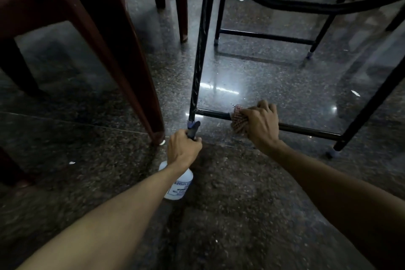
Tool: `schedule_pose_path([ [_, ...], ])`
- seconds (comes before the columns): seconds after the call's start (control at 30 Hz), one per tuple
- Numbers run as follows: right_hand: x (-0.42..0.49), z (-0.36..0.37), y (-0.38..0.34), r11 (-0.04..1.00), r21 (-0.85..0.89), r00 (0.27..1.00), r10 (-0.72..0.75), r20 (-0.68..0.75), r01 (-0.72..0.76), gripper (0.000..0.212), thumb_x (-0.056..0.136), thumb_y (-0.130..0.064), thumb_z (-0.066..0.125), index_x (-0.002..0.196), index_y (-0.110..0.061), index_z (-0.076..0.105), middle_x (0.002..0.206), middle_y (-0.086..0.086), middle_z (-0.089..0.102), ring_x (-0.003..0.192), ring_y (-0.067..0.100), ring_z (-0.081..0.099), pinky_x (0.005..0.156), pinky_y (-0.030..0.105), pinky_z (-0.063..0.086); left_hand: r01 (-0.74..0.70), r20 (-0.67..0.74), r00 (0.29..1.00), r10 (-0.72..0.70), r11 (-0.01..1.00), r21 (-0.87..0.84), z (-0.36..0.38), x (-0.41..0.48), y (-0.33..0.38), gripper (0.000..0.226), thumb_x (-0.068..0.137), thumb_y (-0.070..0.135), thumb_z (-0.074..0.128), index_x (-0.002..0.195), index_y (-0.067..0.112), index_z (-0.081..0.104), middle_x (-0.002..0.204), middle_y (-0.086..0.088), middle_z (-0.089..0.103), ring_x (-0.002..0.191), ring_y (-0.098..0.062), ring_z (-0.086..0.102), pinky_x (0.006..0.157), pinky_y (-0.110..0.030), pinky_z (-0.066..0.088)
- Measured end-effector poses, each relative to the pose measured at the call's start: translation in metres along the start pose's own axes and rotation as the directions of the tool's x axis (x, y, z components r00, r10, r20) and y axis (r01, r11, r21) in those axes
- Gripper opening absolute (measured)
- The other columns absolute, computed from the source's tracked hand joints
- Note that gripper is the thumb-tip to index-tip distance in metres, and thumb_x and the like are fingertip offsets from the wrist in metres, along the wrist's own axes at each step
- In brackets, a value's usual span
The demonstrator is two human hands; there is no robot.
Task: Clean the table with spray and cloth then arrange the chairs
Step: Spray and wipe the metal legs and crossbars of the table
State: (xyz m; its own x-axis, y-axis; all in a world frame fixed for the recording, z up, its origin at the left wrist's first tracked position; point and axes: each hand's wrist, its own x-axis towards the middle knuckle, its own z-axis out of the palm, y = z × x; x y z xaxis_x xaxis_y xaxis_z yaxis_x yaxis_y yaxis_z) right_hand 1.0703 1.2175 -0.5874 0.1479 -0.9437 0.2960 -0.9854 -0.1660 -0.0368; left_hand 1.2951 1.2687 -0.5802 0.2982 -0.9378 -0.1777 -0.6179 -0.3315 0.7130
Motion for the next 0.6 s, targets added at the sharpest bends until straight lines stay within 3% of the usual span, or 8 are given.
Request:
schedule_pose_path([
  [0.1,0.001,0.006,-0.015,0.992,0.127,0.999,-0.003,0.036,-0.001,0.030,0.081,-0.028,0.075,0.108,-0.016,0.070,0.101,0.006,0.072,0.096,0.025,0.045,0.070,0.036,0.034,0.023,-0.009,1.000,-0.023,0.999,-0.032,-0.017,0.003,-0.003,0.022,0.085,0.029,0.077,0.077,0.017,0.061,0.064,0.007,0.049,0.072,-0.024,0.054,0.067,-0.034,0.044],
  [0.2,0.024,0.017,-0.066,0.971,0.221,0.987,-0.121,0.108,0.095,0.048,0.079,-0.023,0.077,0.124,-0.014,0.062,0.121,0.010,0.065,0.110,0.029,0.045,0.081,0.039,0.045,-0.017,-0.029,0.999,0.016,1.000,-0.012,-0.021,0.013,-0.011,0.022,0.084,0.029,0.076,0.073,0.018,0.060,0.068,0.002,0.054,0.078,-0.030,0.061,0.064,-0.035,0.044],
  [0.27,0.043,0.023,-0.098,0.956,0.257,0.976,-0.177,0.128,0.140,0.042,0.083,-0.020,0.073,0.123,-0.012,0.062,0.118,0.012,0.062,0.110,0.029,0.043,0.085,0.037,0.042,-0.029,-0.049,0.998,0.029,1.000,-0.006,-0.023,0.015,-0.013,0.026,0.084,0.029,0.073,0.068,0.020,0.055,0.071,-0.005,0.060,0.077,-0.034,0.063,0.060,-0.038,0.046],
  [0.37,0.044,0.020,-0.093,0.962,0.245,0.985,-0.148,0.085,0.124,0.031,0.084,-0.021,0.074,0.113,-0.012,0.068,0.106,0.011,0.063,0.101,0.029,0.047,0.073,0.035,0.038,-0.033,-0.066,0.997,0.031,0.999,-0.029,-0.033,0.018,-0.015,0.027,0.082,0.028,0.072,0.064,0.023,0.052,0.073,-0.007,0.063,0.074,-0.034,0.064,0.058,-0.038,0.047],
  [0.47,0.025,0.022,-0.066,0.958,0.232,0.984,-0.177,0.028,0.166,0.043,0.074,-0.020,0.084,0.114,-0.011,0.070,0.105,0.012,0.063,0.094,0.031,0.052,0.067,0.034,0.038,-0.076,-0.089,0.994,0.069,0.994,-0.076,-0.047,0.020,-0.021,0.018,0.079,0.025,0.074,0.069,0.021,0.060,0.073,-0.004,0.066,0.074,-0.029,0.066,0.063,-0.041,0.054],
  [0.6,0.040,0.037,-0.107,0.945,0.280,0.985,-0.170,-0.024,0.170,0.034,0.076,-0.009,0.079,0.108,-0.008,0.069,0.101,0.012,0.059,0.088,0.030,0.051,0.065,0.033,0.037,-0.108,-0.097,0.990,0.102,0.992,-0.060,-0.052,0.022,-0.034,0.024,0.082,0.020,0.072,0.066,0.022,0.055,0.063,-0.001,0.058,0.065,-0.031,0.063,0.055,-0.037,0.046],
])
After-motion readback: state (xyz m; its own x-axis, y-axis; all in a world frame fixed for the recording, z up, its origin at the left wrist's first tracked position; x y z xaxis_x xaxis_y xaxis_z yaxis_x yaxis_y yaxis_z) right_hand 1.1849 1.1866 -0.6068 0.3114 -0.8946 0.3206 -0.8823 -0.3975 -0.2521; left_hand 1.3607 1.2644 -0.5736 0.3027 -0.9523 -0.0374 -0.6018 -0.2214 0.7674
